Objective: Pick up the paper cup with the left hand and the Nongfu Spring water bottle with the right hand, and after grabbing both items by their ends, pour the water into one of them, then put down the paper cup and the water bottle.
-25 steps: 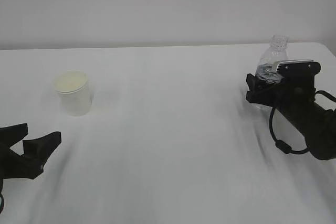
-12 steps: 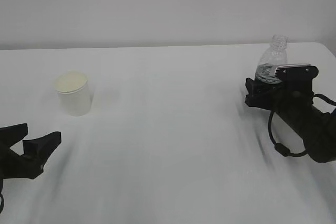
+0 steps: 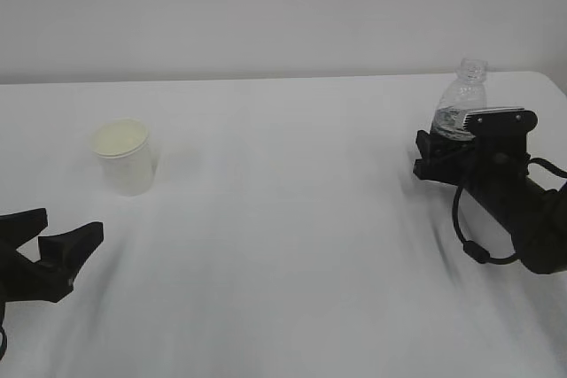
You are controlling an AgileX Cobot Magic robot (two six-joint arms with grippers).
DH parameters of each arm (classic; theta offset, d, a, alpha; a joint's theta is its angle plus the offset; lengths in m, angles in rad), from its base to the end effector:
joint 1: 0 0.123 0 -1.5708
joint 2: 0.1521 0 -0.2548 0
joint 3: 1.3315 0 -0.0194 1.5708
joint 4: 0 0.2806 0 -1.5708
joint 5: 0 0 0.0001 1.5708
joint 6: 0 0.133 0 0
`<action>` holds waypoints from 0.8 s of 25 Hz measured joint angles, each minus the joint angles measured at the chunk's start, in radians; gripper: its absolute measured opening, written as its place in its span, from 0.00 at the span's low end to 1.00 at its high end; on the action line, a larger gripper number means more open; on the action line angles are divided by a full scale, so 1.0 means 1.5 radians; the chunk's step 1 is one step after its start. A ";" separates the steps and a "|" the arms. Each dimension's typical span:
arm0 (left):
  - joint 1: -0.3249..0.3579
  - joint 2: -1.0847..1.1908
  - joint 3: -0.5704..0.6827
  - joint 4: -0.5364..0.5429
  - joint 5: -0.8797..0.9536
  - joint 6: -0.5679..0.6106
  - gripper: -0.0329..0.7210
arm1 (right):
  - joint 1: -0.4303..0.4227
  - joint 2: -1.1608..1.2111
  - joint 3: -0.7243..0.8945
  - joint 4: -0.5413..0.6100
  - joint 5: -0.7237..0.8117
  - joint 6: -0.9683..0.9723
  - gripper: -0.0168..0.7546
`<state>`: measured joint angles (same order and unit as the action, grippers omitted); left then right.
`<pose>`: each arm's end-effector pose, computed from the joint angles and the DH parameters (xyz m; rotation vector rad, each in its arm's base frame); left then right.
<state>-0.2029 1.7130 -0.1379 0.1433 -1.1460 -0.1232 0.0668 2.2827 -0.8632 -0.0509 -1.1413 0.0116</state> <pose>0.2321 -0.0654 0.0440 0.2217 1.9125 -0.3042 0.4080 0.0335 -0.0050 -0.1009 1.7599 0.0823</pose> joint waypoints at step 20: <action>0.000 0.000 0.000 0.000 0.000 0.000 0.82 | 0.000 -0.007 0.005 -0.016 0.003 -0.036 0.64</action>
<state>-0.2029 1.7130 -0.1379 0.1433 -1.1460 -0.1232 0.0668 2.2720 -0.8561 -0.0755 -1.1366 -0.0431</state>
